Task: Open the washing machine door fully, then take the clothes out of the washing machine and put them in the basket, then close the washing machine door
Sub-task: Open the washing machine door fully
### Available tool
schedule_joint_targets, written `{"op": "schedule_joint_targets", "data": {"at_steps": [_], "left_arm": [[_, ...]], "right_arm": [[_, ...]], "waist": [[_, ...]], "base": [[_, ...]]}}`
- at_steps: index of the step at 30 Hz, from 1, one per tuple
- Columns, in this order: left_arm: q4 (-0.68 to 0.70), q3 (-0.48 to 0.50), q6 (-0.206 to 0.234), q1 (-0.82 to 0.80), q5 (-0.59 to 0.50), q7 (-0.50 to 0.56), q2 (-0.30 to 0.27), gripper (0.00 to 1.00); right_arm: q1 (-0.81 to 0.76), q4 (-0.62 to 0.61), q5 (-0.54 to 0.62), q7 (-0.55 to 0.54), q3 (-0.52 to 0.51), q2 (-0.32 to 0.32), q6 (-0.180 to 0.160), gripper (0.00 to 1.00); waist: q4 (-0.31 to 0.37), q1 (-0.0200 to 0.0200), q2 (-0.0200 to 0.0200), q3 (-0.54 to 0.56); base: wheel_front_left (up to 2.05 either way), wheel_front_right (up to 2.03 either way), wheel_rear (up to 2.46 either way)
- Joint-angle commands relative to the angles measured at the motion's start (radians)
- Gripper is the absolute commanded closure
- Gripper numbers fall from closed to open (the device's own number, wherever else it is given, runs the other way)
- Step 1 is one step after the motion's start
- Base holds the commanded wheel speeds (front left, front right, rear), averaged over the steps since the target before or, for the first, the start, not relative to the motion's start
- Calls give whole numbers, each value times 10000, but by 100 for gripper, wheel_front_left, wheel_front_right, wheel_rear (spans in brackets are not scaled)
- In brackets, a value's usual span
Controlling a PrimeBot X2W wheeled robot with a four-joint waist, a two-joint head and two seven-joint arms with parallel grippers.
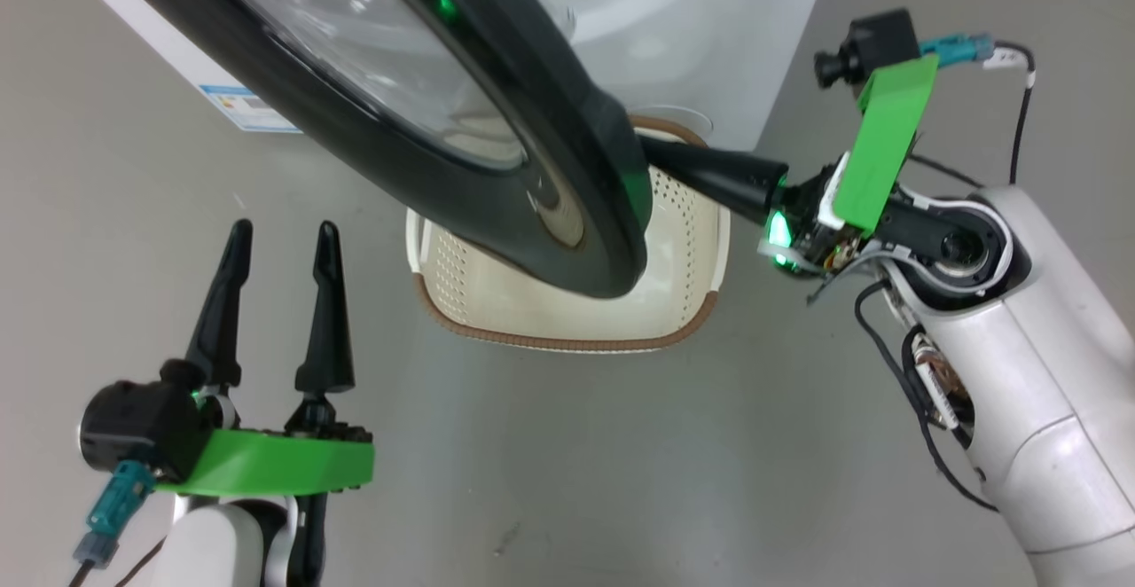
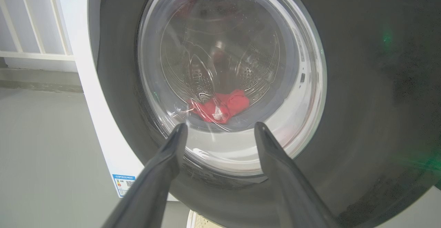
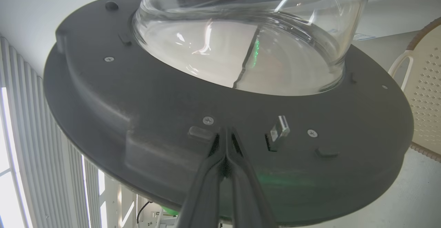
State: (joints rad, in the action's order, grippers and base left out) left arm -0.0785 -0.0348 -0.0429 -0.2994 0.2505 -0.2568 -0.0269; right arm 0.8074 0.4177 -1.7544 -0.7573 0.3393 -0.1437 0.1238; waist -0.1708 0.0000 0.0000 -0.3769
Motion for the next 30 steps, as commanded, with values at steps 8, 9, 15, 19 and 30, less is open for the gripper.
{"op": "schedule_joint_targets", "data": {"at_steps": [8, 9, 15, 19, 30], "left_arm": [[128, 204, 188, 286, 188, -49, -233, 0], [112, 206, 197, 304, 188, -49, -233, 0], [82, 192, 314, 452, 281, -49, -233, 0], [46, 151, 397, 569, 390, -49, -233, 0], [20, 27, 577, 687, 572, -49, -233, 0]], "right_arm": [[-603, -415, -420, -347, 240, 256, 69, 100], [-656, -418, -442, -376, 265, 264, 69, 100], [-909, -420, -544, -490, 396, 292, 69, 100], [-1031, -383, -620, -588, 529, 323, 69, 100], [-1244, -380, -942, -820, 832, 364, 69, 100]], "waist": [[-585, 0, 0, 532], [-641, 0, 0, 577], [-1036, 0, 0, 824], [-1295, 0, 0, 958], [-1962, 0, 0, 1252]], "base": [[0, 0, 0], [0, 0, 0], [0, 0, 0], [0, 0, 0], [0, 0, 0]]}}
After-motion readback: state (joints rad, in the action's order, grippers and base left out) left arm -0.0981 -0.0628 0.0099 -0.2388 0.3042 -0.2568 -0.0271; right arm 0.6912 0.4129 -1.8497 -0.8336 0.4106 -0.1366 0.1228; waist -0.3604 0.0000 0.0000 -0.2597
